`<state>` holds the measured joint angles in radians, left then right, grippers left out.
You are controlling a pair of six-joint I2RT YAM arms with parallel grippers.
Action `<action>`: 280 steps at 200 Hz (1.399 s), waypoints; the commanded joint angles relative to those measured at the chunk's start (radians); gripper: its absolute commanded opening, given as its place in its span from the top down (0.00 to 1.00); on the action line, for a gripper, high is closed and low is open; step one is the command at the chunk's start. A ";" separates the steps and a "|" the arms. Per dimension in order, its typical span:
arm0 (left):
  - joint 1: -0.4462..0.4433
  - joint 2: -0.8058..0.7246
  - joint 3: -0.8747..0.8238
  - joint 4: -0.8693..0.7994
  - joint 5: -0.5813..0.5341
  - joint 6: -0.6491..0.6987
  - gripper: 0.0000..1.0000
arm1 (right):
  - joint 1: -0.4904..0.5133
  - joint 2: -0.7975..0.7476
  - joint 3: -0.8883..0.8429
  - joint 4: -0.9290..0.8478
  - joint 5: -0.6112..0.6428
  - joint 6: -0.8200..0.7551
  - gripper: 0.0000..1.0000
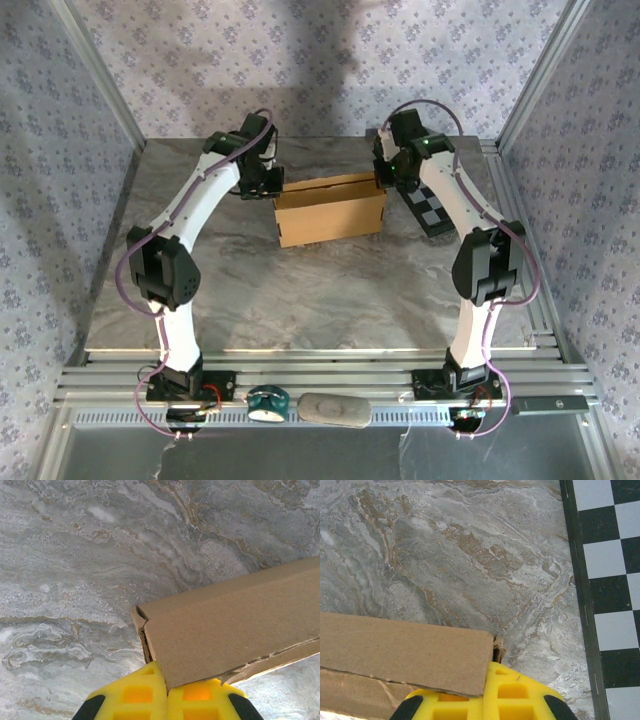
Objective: Fold the paper box
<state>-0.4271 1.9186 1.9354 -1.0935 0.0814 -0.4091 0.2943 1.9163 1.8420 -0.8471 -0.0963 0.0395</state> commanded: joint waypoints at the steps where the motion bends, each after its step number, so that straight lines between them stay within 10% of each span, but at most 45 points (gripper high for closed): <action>1: -0.018 -0.008 -0.058 0.031 0.072 0.007 1.00 | 0.017 -0.028 -0.046 0.012 -0.095 -0.036 1.00; 280: -0.119 -0.179 -0.467 0.450 -0.180 0.066 1.00 | 0.052 -0.161 -0.365 0.313 -0.072 -0.112 1.00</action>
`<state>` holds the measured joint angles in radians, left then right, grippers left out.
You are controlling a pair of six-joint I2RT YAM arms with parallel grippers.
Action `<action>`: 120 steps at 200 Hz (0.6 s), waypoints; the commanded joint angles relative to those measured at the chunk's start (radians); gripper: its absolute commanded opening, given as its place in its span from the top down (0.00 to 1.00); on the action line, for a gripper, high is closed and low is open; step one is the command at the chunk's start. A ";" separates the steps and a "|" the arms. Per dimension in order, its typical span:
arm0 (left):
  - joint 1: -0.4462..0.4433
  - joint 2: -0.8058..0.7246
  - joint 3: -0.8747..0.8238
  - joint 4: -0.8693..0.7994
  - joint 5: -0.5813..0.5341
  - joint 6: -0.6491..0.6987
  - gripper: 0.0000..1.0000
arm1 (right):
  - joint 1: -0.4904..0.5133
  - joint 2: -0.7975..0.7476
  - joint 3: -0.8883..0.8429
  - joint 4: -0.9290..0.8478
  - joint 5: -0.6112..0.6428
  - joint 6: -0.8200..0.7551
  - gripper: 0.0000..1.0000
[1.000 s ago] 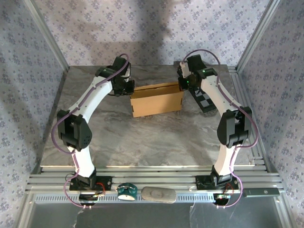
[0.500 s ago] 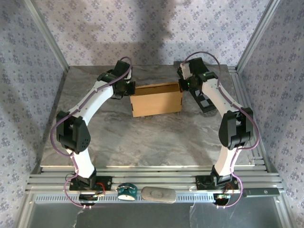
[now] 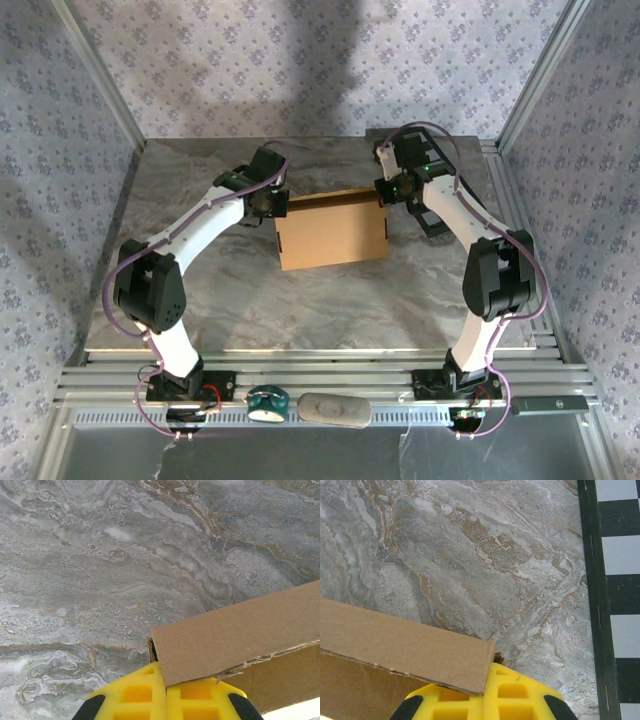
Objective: Fold the paper box
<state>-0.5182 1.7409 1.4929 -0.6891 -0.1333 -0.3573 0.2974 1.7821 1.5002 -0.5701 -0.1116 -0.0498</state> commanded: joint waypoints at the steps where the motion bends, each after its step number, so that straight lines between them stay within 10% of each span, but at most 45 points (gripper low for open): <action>1: -0.029 -0.001 -0.024 0.045 0.035 0.014 1.00 | 0.049 -0.027 -0.024 0.037 -0.057 -0.022 1.00; 72: -0.028 0.005 -0.035 0.060 0.036 -0.002 1.00 | 0.060 -0.037 -0.028 0.037 -0.060 -0.007 0.95; 120: -0.030 0.000 -0.047 0.072 0.028 -0.005 1.00 | 0.063 -0.069 -0.010 0.016 -0.080 0.003 0.74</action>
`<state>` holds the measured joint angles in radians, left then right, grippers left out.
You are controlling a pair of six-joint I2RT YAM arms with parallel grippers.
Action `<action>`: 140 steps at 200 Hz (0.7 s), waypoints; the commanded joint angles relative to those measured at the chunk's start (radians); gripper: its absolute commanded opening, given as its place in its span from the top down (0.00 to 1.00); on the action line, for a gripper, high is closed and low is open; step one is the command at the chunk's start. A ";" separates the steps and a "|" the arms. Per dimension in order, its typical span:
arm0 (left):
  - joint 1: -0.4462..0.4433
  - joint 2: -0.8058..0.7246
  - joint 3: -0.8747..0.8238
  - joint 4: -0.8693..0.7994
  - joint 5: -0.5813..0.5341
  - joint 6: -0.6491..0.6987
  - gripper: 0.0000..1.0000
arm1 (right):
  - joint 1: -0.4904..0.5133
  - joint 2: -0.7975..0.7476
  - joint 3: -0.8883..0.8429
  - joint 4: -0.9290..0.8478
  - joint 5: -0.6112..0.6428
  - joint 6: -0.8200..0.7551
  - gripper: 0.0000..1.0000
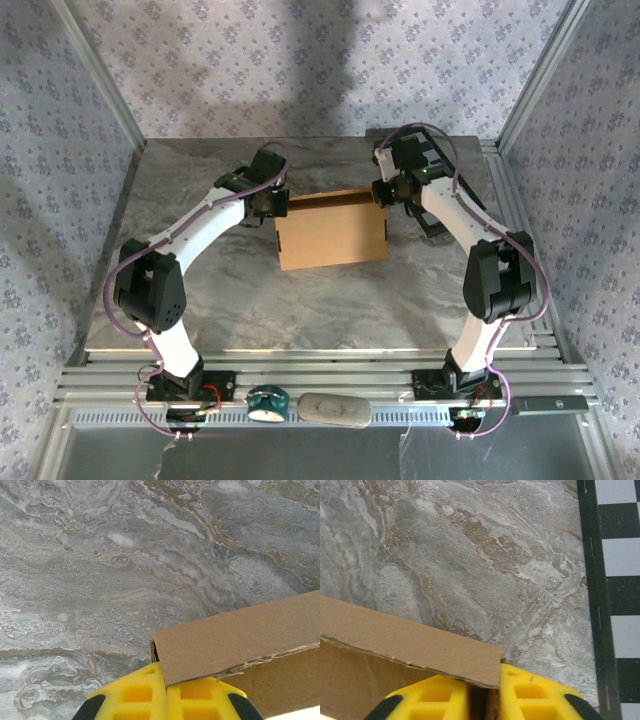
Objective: Fold the paper box
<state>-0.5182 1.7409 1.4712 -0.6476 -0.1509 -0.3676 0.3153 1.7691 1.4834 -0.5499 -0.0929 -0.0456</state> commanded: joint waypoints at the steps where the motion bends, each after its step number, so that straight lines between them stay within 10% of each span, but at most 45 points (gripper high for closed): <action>1: -0.030 0.000 -0.026 0.031 0.045 0.006 1.00 | 0.044 -0.057 0.008 -0.005 -0.100 -0.001 0.73; 82: -0.043 -0.008 -0.029 0.041 0.020 0.015 1.00 | 0.046 -0.139 0.000 -0.024 -0.144 0.072 0.53; 140: -0.050 -0.017 -0.027 0.039 -0.006 0.016 1.00 | 0.040 -0.137 0.005 -0.033 -0.161 0.105 0.58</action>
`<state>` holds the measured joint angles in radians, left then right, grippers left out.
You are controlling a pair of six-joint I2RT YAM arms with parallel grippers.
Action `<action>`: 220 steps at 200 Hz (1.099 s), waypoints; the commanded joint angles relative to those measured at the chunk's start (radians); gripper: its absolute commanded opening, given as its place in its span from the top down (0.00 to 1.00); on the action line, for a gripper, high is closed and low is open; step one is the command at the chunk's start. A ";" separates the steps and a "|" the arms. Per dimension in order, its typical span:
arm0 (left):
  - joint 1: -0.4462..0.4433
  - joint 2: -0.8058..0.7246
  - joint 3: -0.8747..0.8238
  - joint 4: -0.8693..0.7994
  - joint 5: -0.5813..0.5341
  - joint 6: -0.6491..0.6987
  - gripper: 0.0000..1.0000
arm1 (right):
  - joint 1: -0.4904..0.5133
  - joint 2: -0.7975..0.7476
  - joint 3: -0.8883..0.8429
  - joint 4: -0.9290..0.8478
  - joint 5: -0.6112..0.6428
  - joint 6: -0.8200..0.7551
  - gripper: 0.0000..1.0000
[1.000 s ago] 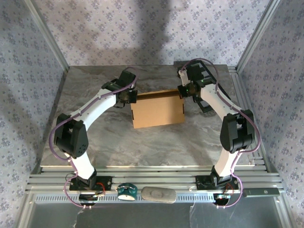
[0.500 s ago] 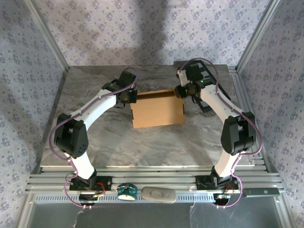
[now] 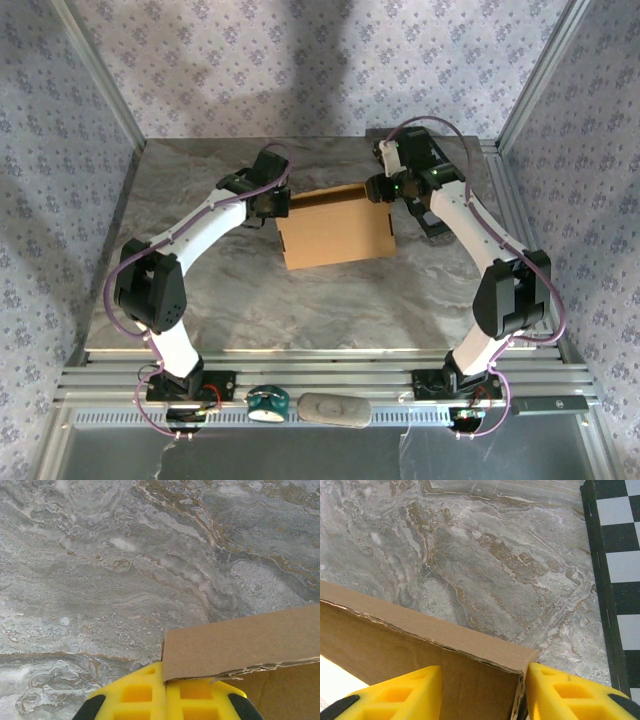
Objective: Fold the paper box
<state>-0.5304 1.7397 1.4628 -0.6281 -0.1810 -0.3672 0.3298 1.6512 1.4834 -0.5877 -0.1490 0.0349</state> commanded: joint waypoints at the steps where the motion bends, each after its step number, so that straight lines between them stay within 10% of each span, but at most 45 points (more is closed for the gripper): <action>1: -0.037 -0.016 -0.018 0.019 0.025 0.016 1.00 | 0.025 -0.019 0.005 0.005 -0.105 0.025 0.58; 220: -0.061 0.020 0.044 -0.088 -0.085 -0.050 1.00 | 0.047 -0.015 0.043 -0.168 0.004 0.080 0.63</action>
<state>-0.5728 1.7329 1.4788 -0.6956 -0.2634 -0.4026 0.3534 1.6516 1.4914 -0.7197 -0.0902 0.0929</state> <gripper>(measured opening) 0.042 0.376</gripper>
